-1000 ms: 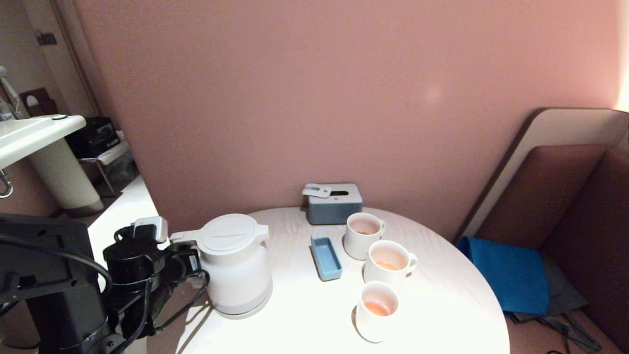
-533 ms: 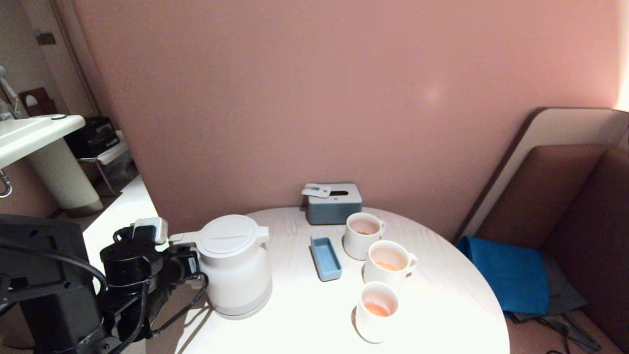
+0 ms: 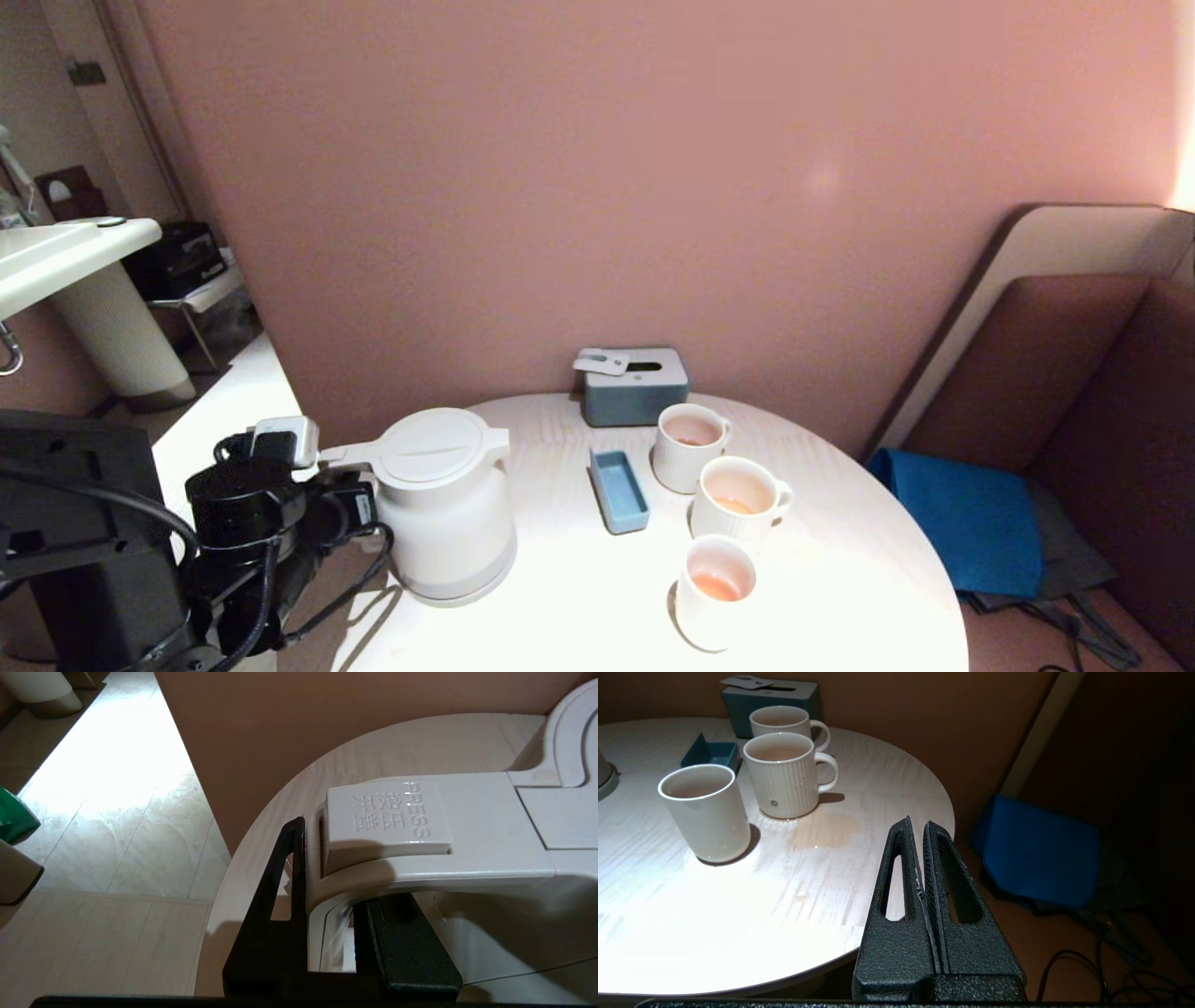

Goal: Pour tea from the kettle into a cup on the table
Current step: Put the cup down on the table

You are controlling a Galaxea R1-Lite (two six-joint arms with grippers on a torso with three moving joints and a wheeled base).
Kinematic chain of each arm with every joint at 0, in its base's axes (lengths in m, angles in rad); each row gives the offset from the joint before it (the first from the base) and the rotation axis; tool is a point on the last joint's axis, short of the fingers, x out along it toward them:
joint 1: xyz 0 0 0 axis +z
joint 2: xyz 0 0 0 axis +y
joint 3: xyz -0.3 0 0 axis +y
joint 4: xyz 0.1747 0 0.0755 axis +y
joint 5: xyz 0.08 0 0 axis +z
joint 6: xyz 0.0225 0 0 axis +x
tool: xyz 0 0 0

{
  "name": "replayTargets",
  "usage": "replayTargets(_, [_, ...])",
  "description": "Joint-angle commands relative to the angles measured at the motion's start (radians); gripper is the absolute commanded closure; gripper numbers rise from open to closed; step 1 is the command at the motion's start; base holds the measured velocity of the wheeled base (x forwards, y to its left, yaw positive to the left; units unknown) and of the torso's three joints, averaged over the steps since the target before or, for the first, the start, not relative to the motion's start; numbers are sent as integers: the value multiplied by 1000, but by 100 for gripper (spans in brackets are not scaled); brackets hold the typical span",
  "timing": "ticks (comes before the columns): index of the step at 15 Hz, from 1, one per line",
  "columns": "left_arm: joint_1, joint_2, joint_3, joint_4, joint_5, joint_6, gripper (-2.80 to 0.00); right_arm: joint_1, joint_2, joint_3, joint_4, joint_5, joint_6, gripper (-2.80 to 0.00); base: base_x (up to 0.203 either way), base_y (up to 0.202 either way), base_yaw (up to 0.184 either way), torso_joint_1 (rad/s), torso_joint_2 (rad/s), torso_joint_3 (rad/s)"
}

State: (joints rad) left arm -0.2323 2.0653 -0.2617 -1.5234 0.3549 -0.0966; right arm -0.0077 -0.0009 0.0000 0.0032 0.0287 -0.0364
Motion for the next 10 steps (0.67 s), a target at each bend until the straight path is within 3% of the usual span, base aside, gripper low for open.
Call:
replayTargets(1, [1,1,15,-47,4,3,-240,0,1,0,0,0,0,0,0,0,0,0,0,0])
replayTargets(2, [1,-1,18,-47,3,6,-280,0,1,0,0,0,0,0,0,0,0,0,0,0])
replayTargets(10, [47,-68,25,-47,0,12,-280,0,1,0,0,0,0,0,0,0,0,0,0,0])
